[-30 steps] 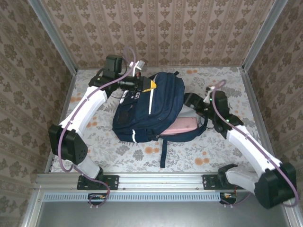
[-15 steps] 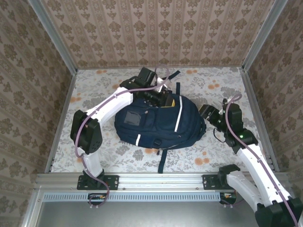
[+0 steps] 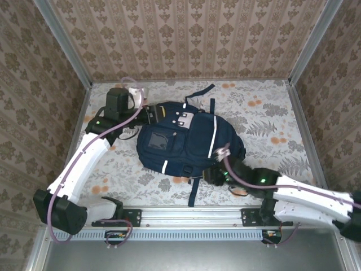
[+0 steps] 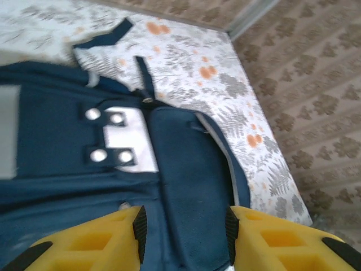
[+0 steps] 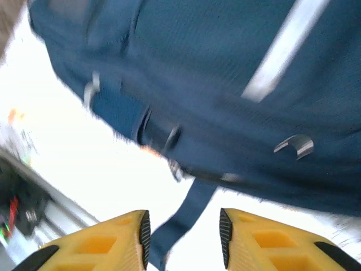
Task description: Pack the student bag
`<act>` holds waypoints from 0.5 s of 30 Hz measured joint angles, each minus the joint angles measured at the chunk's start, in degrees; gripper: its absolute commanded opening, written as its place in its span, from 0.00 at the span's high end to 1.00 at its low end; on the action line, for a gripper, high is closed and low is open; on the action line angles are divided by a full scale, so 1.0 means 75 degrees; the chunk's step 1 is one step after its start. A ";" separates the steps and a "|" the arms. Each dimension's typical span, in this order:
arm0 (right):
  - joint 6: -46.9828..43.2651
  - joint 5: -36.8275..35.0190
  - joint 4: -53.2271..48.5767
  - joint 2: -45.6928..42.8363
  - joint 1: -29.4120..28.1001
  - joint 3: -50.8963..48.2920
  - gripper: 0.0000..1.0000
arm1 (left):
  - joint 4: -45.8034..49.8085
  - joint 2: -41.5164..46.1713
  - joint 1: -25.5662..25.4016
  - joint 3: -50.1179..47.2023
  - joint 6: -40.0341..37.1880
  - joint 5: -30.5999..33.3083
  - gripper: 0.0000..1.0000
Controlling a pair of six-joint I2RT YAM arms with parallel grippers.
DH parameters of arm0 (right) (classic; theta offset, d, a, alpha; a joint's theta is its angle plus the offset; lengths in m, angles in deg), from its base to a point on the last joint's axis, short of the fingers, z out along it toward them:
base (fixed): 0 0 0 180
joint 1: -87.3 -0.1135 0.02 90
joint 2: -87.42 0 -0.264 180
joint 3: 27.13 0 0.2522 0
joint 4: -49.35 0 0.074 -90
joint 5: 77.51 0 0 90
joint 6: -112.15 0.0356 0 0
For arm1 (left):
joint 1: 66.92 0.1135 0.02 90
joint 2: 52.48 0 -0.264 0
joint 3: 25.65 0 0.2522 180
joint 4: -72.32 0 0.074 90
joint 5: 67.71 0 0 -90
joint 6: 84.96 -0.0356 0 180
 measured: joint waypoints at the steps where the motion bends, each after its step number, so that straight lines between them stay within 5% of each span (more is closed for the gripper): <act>1: 0.0172 -0.0166 0.0026 0.0475 -0.0425 0.0052 0.63 | 0.0006 0.0029 0.0163 -0.0163 0.0055 -0.0006 0.56; 15: 0.1454 -0.1489 0.0117 0.3978 -0.1568 0.1705 0.56 | -0.0032 0.0463 0.0895 -0.1081 0.0769 -0.0003 0.55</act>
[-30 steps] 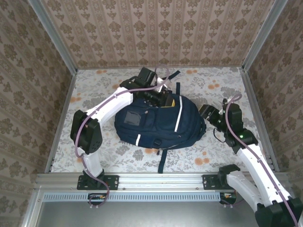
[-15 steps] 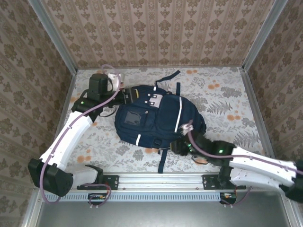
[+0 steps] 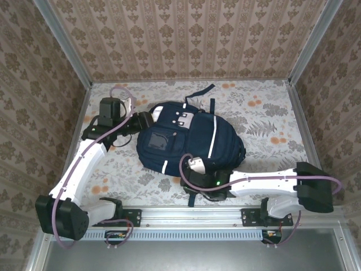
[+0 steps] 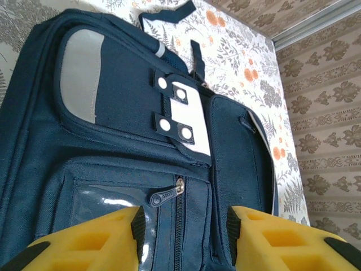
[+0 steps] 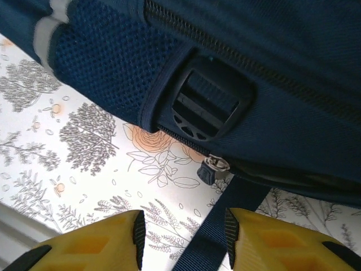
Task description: Pack the student bag
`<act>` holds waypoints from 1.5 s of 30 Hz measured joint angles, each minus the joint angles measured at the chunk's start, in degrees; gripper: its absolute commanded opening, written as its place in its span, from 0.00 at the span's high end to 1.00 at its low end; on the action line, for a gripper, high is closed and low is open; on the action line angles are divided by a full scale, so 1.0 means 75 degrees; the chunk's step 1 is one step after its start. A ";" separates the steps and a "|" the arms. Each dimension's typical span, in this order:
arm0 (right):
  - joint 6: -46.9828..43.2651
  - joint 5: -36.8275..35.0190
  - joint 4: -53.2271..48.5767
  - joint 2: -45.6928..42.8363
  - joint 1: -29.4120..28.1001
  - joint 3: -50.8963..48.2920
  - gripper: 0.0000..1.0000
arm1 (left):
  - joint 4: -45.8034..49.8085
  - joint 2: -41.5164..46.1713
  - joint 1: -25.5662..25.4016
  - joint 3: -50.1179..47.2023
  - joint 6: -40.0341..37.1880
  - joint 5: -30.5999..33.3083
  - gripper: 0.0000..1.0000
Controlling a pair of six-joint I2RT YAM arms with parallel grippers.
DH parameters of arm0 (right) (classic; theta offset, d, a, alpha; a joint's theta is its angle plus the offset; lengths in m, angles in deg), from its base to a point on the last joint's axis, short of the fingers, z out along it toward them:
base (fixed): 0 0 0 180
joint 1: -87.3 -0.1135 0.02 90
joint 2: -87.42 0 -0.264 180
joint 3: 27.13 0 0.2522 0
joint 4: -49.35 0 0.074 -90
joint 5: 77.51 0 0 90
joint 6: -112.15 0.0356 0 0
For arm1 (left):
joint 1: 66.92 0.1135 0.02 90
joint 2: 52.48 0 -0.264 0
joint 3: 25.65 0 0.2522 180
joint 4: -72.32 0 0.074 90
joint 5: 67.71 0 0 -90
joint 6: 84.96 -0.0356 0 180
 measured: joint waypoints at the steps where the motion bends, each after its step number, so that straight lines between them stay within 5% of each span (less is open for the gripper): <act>1: 0.0216 -0.0157 -0.0038 0.0259 -0.0108 0.0119 0.57 | -0.0012 0.0076 0.0029 -0.0015 0.0029 0.0009 0.55; 10: 0.2471 -0.1256 -0.0449 0.1970 -0.0848 0.0670 0.54 | -0.0099 0.0347 0.0198 -0.0414 0.0402 0.0067 0.55; 20: 0.2774 -0.1498 -0.0274 0.2483 -0.0458 0.0871 0.59 | -0.0256 0.0382 0.0245 -0.0565 0.0571 0.0050 0.55; 30: 0.2611 -0.1504 -0.0038 0.2696 -0.0152 0.0871 1.00 | -0.0420 0.0425 0.0245 -0.1195 0.0772 0.0032 0.54; 38: 0.1827 -0.1504 0.0525 0.1300 -0.0265 -0.0105 1.00 | -0.0149 0.1096 0.0140 -0.1448 0.1061 0.0245 0.51; 45: 0.0213 -0.1221 0.1276 -0.0863 -0.0277 -0.1784 1.00 | 0.0216 0.1923 -0.0775 -0.1973 0.1317 0.0574 0.47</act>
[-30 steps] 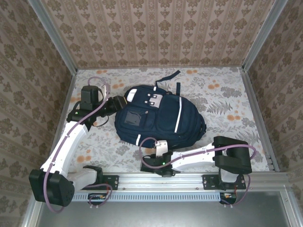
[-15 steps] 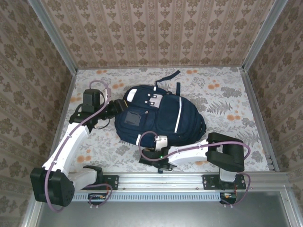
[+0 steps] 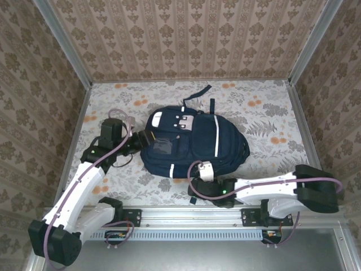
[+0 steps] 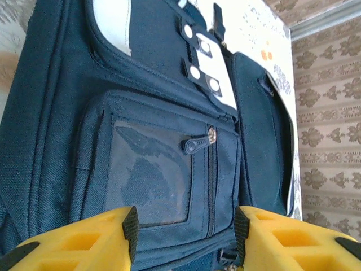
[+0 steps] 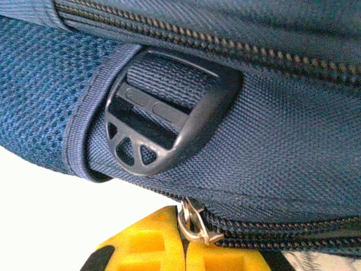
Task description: Pack the student bag
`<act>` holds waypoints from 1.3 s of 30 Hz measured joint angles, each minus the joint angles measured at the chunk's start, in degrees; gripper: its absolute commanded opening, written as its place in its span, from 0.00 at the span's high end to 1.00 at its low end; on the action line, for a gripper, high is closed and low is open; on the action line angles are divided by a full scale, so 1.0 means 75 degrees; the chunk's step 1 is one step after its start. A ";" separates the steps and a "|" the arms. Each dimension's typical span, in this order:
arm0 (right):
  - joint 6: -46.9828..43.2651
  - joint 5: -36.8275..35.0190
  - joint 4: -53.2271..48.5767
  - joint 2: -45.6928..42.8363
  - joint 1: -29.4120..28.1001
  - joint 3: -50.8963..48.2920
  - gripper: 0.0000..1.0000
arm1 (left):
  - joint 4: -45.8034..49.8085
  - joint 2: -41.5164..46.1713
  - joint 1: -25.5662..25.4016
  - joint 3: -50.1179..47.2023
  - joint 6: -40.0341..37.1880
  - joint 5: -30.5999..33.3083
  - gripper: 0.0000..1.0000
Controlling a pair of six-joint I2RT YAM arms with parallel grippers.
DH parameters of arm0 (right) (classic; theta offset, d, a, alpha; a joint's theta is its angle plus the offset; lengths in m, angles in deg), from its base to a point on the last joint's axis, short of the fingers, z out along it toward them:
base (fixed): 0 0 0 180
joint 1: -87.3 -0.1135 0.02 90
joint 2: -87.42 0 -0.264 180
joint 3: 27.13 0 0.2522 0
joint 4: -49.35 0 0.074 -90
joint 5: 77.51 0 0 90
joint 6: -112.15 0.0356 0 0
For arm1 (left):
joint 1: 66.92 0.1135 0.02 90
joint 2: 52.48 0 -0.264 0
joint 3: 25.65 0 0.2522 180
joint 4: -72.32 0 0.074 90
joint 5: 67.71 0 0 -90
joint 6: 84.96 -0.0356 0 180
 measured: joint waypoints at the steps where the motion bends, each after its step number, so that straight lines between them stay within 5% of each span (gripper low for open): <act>1: -0.0268 0.0058 -0.0009 -0.0251 0.0000 -0.0125 1.00 | 0.0026 0.0117 -0.0140 -0.0096 0.0061 0.0038 0.45; 4: -0.0933 0.0230 -0.0041 -0.0766 0.0017 -0.0291 1.00 | 0.0137 0.0443 -0.0807 -0.0332 0.0268 0.0326 0.36; 13: -0.1676 0.0621 -0.0143 -0.0927 0.0347 -0.0294 1.00 | 0.0653 0.1174 -0.2990 -0.1411 0.1542 0.1306 0.30; 22: -0.1527 0.0618 0.0035 -0.0149 0.0449 -0.0143 1.00 | 0.1463 0.3223 -0.3098 -0.2783 0.3987 0.2151 0.20; 29: -0.1527 0.0749 0.0309 -0.0108 0.0490 -0.0143 1.00 | 0.0239 0.2052 -0.2626 -0.3127 0.4237 0.2556 0.18; 35: -0.1530 0.0790 0.0487 -0.0076 0.0536 -0.0143 1.00 | -0.0976 0.0833 -0.2579 -0.3127 0.4223 0.2716 0.25; 39: -0.1530 0.0810 0.0577 0.0012 0.0595 -0.0146 1.00 | -0.1649 0.0420 -0.2532 -0.3127 0.4147 0.2908 0.54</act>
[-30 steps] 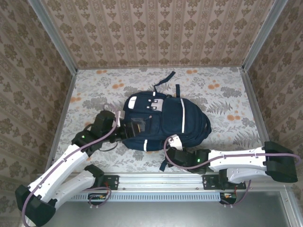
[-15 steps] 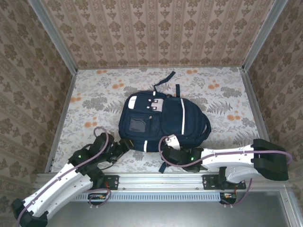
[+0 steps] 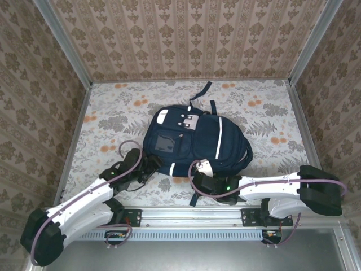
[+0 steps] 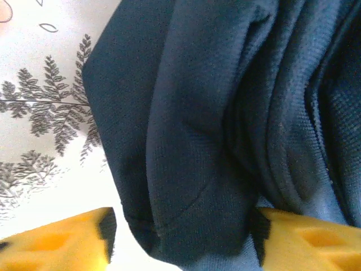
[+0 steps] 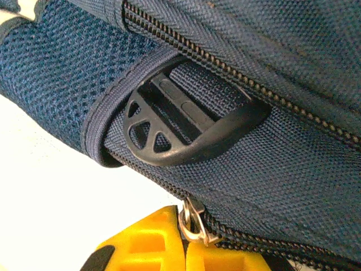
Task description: Pack the student bag
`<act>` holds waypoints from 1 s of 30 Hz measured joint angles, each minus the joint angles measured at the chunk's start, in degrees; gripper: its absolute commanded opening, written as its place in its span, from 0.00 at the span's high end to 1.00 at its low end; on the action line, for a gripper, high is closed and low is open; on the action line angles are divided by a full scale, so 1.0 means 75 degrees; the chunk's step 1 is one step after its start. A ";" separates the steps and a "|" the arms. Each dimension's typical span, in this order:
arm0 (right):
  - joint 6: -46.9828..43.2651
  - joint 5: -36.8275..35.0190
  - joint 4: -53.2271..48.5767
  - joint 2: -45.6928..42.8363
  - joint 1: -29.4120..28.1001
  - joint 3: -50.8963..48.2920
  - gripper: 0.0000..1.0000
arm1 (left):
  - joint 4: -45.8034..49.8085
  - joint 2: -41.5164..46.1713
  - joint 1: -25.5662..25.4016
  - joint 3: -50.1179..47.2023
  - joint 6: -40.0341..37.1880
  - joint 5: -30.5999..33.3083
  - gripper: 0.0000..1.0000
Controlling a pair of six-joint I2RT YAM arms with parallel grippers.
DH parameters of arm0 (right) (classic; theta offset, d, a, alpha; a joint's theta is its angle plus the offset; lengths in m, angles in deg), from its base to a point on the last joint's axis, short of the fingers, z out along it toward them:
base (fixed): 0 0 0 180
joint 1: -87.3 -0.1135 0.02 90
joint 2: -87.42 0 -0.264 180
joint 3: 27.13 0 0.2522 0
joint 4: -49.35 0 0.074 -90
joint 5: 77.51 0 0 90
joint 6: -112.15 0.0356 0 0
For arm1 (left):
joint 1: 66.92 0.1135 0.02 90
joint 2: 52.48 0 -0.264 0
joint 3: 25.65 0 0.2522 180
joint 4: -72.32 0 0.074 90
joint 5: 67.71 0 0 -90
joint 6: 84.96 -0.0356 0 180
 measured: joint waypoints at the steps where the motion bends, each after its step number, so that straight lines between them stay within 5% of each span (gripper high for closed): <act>1: 0.0000 0.0003 0.0032 0.0020 0.0009 0.0000 1.00 | -0.0099 -0.0052 0.0044 0.0003 -0.0009 0.0044 0.64; 6: -0.0003 0.0082 0.0189 0.0038 0.0006 0.0000 1.00 | -0.0146 -0.0052 0.0475 0.0026 -0.0038 0.0256 1.00; 17: -0.0353 0.0160 0.0061 0.0038 -0.0026 0.0047 1.00 | 0.0522 -0.0047 0.1099 0.0571 -0.0146 0.0510 1.00; 30: -0.1460 -0.1093 -0.2060 0.1565 -0.0425 0.2189 1.00 | 0.1626 -0.0743 0.2521 0.1682 -0.1279 0.0251 1.00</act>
